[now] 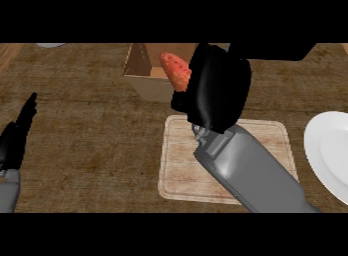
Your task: Pick the sweet potato from the cutting board and place it in the cardboard box
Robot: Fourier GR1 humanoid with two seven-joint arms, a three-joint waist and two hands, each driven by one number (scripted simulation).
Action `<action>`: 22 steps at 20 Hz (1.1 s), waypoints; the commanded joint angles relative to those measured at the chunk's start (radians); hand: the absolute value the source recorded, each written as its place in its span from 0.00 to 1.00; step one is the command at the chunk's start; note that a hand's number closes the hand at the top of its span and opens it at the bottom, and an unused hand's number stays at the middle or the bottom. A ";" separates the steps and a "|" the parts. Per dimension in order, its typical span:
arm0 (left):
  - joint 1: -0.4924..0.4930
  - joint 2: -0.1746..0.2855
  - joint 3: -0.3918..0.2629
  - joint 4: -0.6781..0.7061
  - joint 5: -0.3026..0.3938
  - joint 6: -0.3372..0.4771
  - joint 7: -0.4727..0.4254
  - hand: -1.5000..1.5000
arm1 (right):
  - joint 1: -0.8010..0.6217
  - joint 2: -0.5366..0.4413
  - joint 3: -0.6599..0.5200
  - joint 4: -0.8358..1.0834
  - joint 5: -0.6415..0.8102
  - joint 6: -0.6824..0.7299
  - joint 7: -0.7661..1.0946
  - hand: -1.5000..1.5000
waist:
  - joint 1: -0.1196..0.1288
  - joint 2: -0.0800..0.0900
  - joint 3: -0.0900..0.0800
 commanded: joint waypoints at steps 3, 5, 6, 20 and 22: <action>-0.024 0.013 0.011 0.015 0.000 -0.005 -0.003 0.50 | -0.180 0.010 -0.192 0.223 -0.094 -0.175 0.077 1.00 | 0.006 0.007 0.001; -0.043 0.000 -0.006 0.019 0.003 -0.018 -0.004 0.50 | -0.227 0.010 -0.212 0.294 -0.116 -0.229 0.107 1.00 | 0.028 0.015 0.000; -0.061 -0.015 -0.018 0.003 -0.023 0.013 0.033 0.50 | -0.239 0.010 -0.243 0.347 -0.128 -0.251 0.061 1.00 | 0.021 0.014 0.001; -0.044 -0.030 -0.025 0.022 -0.028 0.009 -0.012 0.50 | -0.381 0.010 -0.439 0.929 -0.167 -0.589 -0.101 1.00 | 0.038 0.029 -0.001; -0.022 -0.006 -0.006 0.019 -0.006 -0.018 -0.040 0.50 | -0.392 0.010 -0.506 0.958 -0.216 -0.620 -0.118 0.00 | 0.050 0.031 0.000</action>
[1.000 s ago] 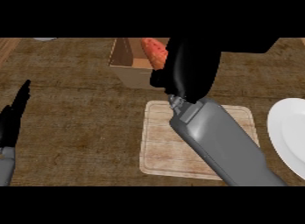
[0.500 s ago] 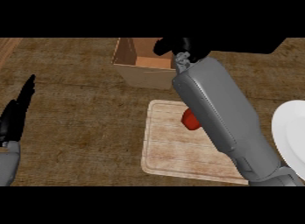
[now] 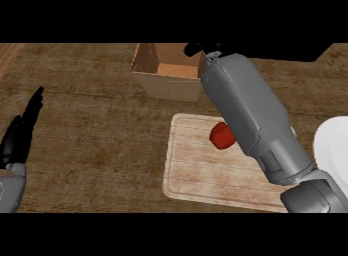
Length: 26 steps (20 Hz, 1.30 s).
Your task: Pick the sweet potato from the cutting board and place it in the cardboard box
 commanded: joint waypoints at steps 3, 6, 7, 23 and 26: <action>-0.037 0.006 -0.002 0.012 -0.006 -0.006 -0.001 0.50 | -0.045 0.005 -0.113 0.154 -0.078 -0.183 0.032 0.00 | 0.019 0.013 0.000; -0.055 0.013 0.004 0.036 0.008 -0.029 0.010 0.50 | -0.041 0.005 -0.128 0.210 -0.116 -0.249 -0.041 0.00 | 0.023 0.014 0.001; -0.022 -0.012 -0.014 -0.017 -0.003 -0.005 0.005 0.50 | -0.035 0.005 -0.132 0.224 -0.113 -0.280 -0.072 0.00 | 0.031 0.009 0.002; 0.027 0.015 0.029 0.013 -0.008 0.001 -0.014 0.50 | -0.047 0.005 -0.185 0.185 -0.178 -0.677 -0.322 0.00 | -0.040 -0.019 0.002; 0.031 0.028 0.062 0.035 0.015 -0.011 -0.012 0.50 | 0.018 0.005 -0.114 0.095 -0.244 -0.700 -0.323 0.00 | -0.066 -0.034 0.001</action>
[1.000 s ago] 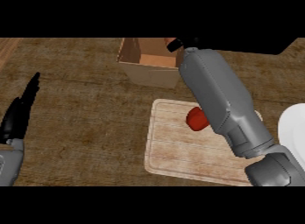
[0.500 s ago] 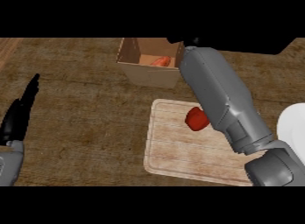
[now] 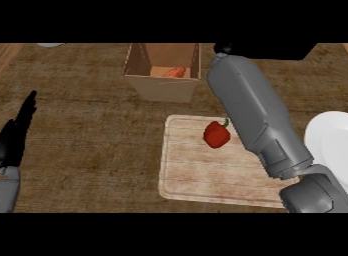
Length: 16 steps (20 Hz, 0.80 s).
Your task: Pick the sweet potato from the cutting board and place it in the cardboard box
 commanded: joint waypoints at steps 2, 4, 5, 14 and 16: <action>0.051 0.029 0.034 0.010 0.004 -0.008 -0.027 0.50 | 0.104 0.005 0.075 -0.114 -0.071 -0.118 0.014 0.00 | -0.038 -0.017 0.000; 0.056 0.014 0.038 0.000 0.006 0.005 -0.017 0.50 | 0.170 0.005 0.126 -0.167 -0.053 -0.116 0.079 0.00 | -0.055 -0.025 0.000; 0.041 0.036 0.057 0.028 0.010 -0.003 -0.007 0.50 | 0.198 0.005 0.095 -0.222 -0.026 -0.091 0.063 0.00 | -0.074 -0.026 0.000; 0.116 0.022 0.071 -0.026 0.011 0.015 0.001 0.50 | 0.572 0.004 0.263 -0.713 0.095 0.104 0.229 0.00 | -0.123 -0.044 -0.001; 0.112 0.012 0.055 -0.043 0.005 0.013 0.019 0.50 | 0.670 0.005 0.336 -0.826 0.105 0.169 0.261 0.00 | -0.116 -0.041 -0.001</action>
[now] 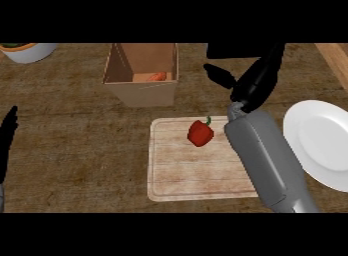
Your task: Pick the sweet potato from the cutting board and place it in the cardboard box
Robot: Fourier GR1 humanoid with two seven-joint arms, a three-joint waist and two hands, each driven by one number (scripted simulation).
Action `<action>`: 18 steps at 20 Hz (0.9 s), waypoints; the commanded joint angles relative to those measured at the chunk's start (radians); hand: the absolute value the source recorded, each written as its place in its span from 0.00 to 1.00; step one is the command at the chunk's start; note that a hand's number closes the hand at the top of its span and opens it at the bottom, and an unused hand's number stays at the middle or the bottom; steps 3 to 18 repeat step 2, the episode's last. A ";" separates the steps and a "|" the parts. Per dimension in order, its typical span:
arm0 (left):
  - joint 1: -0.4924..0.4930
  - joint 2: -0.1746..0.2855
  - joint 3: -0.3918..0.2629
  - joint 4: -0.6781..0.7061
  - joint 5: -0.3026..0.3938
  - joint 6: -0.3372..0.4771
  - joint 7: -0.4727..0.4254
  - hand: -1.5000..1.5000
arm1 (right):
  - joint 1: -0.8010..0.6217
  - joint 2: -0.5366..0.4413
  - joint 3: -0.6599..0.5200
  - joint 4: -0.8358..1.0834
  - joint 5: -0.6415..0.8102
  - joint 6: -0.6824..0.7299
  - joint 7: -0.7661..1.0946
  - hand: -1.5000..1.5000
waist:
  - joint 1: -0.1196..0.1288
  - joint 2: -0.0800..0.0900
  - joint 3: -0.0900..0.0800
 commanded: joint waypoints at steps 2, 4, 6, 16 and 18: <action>0.036 0.007 0.035 0.005 0.020 0.005 -0.039 0.50 | 0.242 -0.017 0.103 -0.317 0.015 0.174 0.058 0.00 | -0.019 -0.004 -0.001; 0.036 0.007 0.035 0.005 0.020 0.005 -0.039 0.50 | 0.242 -0.017 0.103 -0.317 0.015 0.174 0.058 0.00 | -0.019 -0.004 -0.001; 0.036 0.007 0.035 0.005 0.020 0.005 -0.039 0.50 | 0.242 -0.017 0.103 -0.317 0.015 0.174 0.058 0.00 | -0.019 -0.004 -0.001; 0.036 0.007 0.035 0.005 0.020 0.005 -0.039 0.50 | 0.242 -0.017 0.103 -0.317 0.015 0.174 0.058 0.00 | -0.019 -0.004 -0.001; 0.036 0.007 0.035 0.005 0.020 0.005 -0.039 0.50 | 0.242 -0.017 0.103 -0.317 0.015 0.174 0.058 0.00 | -0.019 -0.004 -0.001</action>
